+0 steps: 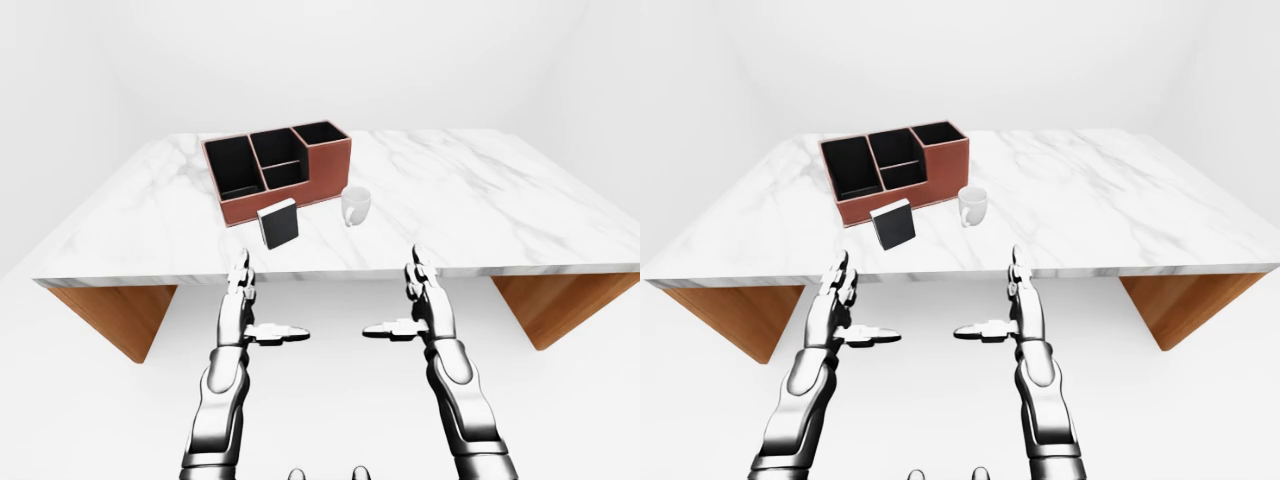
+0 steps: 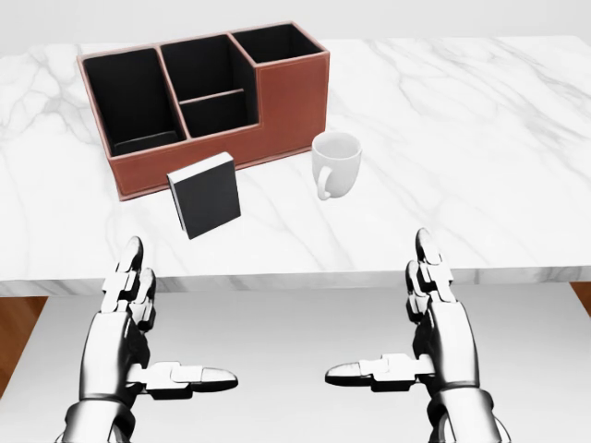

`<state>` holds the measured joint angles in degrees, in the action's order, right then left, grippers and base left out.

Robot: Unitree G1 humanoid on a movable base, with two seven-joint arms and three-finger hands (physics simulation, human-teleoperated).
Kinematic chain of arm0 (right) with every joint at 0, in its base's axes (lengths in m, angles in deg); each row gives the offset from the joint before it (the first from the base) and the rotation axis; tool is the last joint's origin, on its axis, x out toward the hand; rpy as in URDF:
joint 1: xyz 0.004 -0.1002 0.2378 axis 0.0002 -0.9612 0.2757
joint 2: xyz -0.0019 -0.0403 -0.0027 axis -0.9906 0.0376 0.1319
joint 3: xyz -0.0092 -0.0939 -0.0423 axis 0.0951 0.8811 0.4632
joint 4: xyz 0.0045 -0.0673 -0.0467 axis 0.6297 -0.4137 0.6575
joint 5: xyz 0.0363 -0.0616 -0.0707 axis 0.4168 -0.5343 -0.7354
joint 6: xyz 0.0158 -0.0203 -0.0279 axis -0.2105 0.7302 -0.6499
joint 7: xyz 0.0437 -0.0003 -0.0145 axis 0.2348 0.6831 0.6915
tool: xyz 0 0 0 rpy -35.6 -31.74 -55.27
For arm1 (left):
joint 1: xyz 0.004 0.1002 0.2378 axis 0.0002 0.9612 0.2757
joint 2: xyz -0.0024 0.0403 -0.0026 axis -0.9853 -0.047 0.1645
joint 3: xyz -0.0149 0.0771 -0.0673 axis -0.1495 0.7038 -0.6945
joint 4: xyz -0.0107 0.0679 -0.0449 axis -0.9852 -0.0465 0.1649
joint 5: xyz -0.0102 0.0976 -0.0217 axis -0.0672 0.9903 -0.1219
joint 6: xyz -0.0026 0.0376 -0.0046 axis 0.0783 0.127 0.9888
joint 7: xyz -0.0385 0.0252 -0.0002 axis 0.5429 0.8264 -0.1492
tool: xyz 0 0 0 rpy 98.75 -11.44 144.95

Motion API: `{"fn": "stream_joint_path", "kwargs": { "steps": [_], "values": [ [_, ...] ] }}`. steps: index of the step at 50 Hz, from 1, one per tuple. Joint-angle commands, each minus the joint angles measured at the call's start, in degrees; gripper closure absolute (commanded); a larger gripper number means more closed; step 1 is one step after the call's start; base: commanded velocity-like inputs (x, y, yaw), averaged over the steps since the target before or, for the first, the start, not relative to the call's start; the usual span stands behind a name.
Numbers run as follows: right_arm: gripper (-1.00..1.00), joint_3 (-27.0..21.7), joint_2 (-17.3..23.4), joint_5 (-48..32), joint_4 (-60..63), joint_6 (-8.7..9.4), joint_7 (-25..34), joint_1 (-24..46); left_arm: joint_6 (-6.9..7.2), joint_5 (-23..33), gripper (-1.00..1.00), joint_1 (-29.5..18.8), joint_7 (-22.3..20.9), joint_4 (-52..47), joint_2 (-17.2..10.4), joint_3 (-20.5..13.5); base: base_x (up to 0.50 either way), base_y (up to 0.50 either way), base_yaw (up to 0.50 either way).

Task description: Pick up the book and place it in the front compartment of the caddy.

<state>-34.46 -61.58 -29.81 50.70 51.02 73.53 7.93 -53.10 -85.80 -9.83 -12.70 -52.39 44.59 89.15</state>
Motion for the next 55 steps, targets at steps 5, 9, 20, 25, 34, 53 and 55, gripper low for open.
{"fn": "stream_joint_path", "kwargs": {
  "steps": [5, 9, 20, 25, 34, 53, 55],
  "values": [
    [-1.0, -1.28, 0.73, 0.76, 1.5, 0.53, 1.53, -0.21, 0.45, -0.31, -1.0, 0.58, -1.48, -1.1, -0.72, -1.28, 0.0, 0.0, 0.0],
    [-1.0, -1.08, 0.71, 0.18, 3.82, 1.45, 1.41, -0.92, 1.4, 0.03, -1.0, 1.17, -1.57, -2.73, -0.7, -1.14, 0.0, 0.0, 0.0],
    [-1.0, -0.98, 0.7, -0.77, 9.5, 4.36, 1.72, -2.02, 4.97, 0.82, -1.0, 2.95, -2.05, -9.32, -0.77, -1.12, 0.0, 0.0, 0.0],
    [-1.0, -1.02, 0.64, -0.69, 13.72, 4.84, 2.03, -2.69, 4.97, 1.07, -1.0, 3.38, -2.5, -11.26, -0.83, -1.44, 0.0, 0.0, 0.0],
    [-1.0, -1.31, 0.63, -0.4, 18.75, 4.84, 2.35, -2.95, 4.97, 1.08, -1.0, 3.68, -3.25, -14.64, -1.13, -2.6, 0.0, 0.0, 0.0],
    [-1.0, -1.92, 0.43, 1.14, 24.69, 4.84, 3.07, -3.7, 4.97, 0.85, -1.0, 4.92, -4.13, -22.6, -1.08, -4.28, 0.0, 0.0, 0.0],
    [-1.0, -2.16, 0.35, 2.04, 25.57, 4.84, 3.21, -3.76, 4.97, 0.88, -1.0, 4.97, -4.14, -22.83, -1.0, -4.25, 0.0, 0.0, 0.0]
  ]
}}
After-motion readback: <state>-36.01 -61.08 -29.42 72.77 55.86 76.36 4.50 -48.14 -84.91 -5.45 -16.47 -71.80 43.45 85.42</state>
